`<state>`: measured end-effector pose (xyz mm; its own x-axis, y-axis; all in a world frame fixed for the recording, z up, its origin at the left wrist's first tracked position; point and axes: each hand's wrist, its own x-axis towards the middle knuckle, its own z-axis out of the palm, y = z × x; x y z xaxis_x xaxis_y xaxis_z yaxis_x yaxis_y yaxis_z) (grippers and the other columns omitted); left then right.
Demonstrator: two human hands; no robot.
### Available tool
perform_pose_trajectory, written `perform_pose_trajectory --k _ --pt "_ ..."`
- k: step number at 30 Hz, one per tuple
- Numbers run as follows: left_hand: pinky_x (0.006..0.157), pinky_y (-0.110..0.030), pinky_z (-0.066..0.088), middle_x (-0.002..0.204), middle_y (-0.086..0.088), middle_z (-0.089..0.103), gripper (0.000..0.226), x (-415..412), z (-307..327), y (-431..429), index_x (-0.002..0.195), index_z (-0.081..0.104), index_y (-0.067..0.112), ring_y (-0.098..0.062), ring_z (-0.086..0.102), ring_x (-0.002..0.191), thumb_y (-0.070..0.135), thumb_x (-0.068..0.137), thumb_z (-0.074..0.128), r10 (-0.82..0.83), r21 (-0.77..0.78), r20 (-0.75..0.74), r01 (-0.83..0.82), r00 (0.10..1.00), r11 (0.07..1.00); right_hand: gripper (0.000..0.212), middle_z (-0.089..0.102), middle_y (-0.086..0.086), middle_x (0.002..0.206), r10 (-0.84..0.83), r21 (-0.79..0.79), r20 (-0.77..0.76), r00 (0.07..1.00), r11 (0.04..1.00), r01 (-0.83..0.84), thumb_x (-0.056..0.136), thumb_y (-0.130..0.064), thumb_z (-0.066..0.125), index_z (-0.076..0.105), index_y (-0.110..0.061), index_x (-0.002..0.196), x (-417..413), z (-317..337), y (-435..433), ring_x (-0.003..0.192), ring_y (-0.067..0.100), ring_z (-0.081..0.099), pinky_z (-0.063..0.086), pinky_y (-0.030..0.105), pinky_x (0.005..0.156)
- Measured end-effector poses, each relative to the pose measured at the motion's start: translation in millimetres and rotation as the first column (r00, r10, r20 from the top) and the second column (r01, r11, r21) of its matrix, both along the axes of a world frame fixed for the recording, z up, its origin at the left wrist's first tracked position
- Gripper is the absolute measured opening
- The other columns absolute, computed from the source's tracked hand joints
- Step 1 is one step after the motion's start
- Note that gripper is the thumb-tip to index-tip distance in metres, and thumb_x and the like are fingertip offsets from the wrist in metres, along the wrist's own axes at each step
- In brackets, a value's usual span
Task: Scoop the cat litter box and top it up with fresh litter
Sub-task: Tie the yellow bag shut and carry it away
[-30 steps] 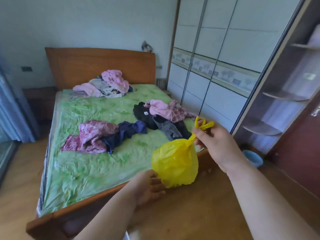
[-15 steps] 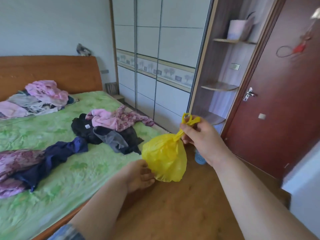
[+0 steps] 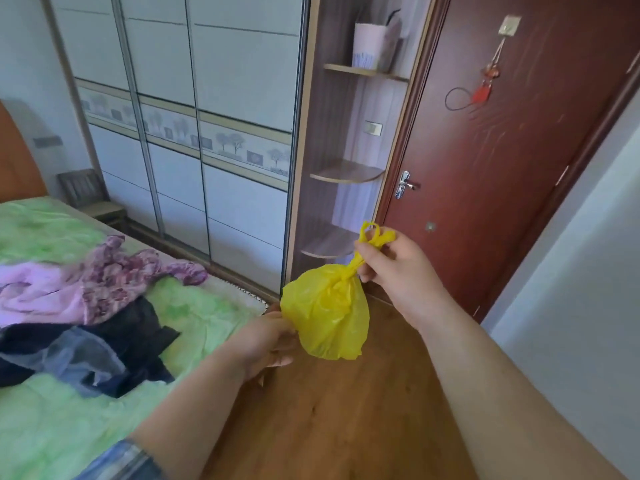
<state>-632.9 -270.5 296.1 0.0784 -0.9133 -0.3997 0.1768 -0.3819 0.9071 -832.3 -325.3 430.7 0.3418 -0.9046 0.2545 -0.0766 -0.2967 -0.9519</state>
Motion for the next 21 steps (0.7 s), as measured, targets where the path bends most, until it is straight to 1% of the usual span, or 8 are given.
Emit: perform_pose_trajectory --k 2,4,6,7,10,12,17,21 --pt "0.088 -0.039 0.049 0.108 0.001 0.073 0.060 11.5 7.5 -49.2 0.115 0.066 0.021 -0.017 0.067 0.102 0.027 0.055 0.069 -0.092 -0.021 0.013 0.092 0.996 0.995 0.007 0.060 0.004 0.067 -0.032 0.002 0.011 0.999 0.999 0.032 0.098 -0.013 0.062 0.063 -0.009 0.093 5.7 -0.5 -42.5 0.062 0.015 0.058 0.055 0.036 0.074" --pt "0.094 -0.040 0.049 0.106 0.007 0.074 0.069 17.5 14.3 -97.0 0.116 0.066 0.024 -0.010 0.067 0.101 0.030 0.047 0.072 -0.156 -0.045 0.052 0.159 0.986 0.986 0.007 0.059 0.008 0.069 -0.062 0.014 0.026 0.998 0.998 0.061 0.098 -0.010 0.061 0.062 -0.004 0.096 9.3 -2.2 -84.3 0.063 0.016 0.057 0.054 0.036 0.072" --pt "0.093 -0.040 0.050 0.112 0.008 0.073 0.059 19.2 15.9 -144.5 0.117 0.066 0.025 -0.009 0.067 0.105 0.027 0.059 0.072 -0.225 -0.068 0.064 0.229 0.972 0.971 0.008 0.058 0.009 0.070 -0.092 0.032 0.041 0.995 0.995 0.090 0.098 -0.009 0.060 0.061 -0.002 0.096 10.4 -3.6 -124.5 0.063 0.015 0.056 0.054 0.034 0.070" --pt "0.088 -0.037 0.054 0.115 0.007 0.072 0.054 18.6 14.5 -169.1 0.120 0.065 0.025 -0.009 0.067 0.107 0.023 0.067 0.071 -0.245 -0.067 0.057 0.248 0.968 0.966 0.006 0.059 0.008 0.069 -0.101 0.046 0.050 0.994 0.994 0.099 0.098 -0.009 0.060 0.061 -0.004 0.095 8.6 -5.9 -145.2 0.063 0.014 0.057 0.054 0.033 0.069" --pt "0.069 -0.028 0.056 0.115 -0.001 0.073 0.052 9.9 -0.2 -242.4 0.128 0.060 0.018 -0.014 0.071 0.099 0.015 0.077 0.070 -0.237 -0.040 0.010 0.237 0.971 0.971 0.007 0.061 0.006 0.070 -0.120 0.064 0.051 0.991 0.991 0.117 0.098 -0.012 0.061 0.062 -0.006 0.096 -0.9 -13.4 -207.0 0.066 0.014 0.060 0.055 0.032 0.069" --pt "0.067 -0.030 0.057 0.114 -0.009 0.073 0.045 -1.2 -13.8 -290.0 0.128 0.059 0.012 -0.022 0.073 0.097 0.010 0.084 0.068 -0.210 -0.005 -0.022 0.209 0.978 0.978 0.015 0.062 0.006 0.070 -0.133 0.075 0.030 0.991 0.989 0.130 0.099 -0.015 0.061 0.061 0.000 0.099 -9.1 -18.5 -250.6 0.065 0.014 0.059 0.055 0.033 0.070" --pt "0.095 -0.053 0.054 0.117 -0.016 0.071 0.055 -33.5 -46.8 -407.1 0.124 0.060 0.012 -0.036 0.068 0.108 0.015 0.071 0.075 -0.110 0.025 -0.081 0.113 0.991 0.993 0.018 0.065 0.004 0.069 -0.099 0.066 -0.028 0.995 0.993 0.101 0.099 -0.020 0.060 0.059 -0.002 0.097 -35.9 -39.4 -365.6 0.066 0.014 0.061 0.055 0.038 0.073" --pt "0.097 -0.060 0.049 0.123 -0.026 0.065 0.058 -51.4 -75.3 -486.0 0.127 0.057 0.005 -0.044 0.065 0.110 0.008 0.073 0.077 0.013 0.127 -0.154 0.006 0.988 0.992 0.006 0.064 0.004 0.070 -0.040 0.147 -0.025 0.999 0.988 0.043 0.098 -0.016 0.060 0.062 -0.011 0.096 -59.9 -47.7 -450.7 0.067 0.016 0.060 0.054 0.035 0.075"
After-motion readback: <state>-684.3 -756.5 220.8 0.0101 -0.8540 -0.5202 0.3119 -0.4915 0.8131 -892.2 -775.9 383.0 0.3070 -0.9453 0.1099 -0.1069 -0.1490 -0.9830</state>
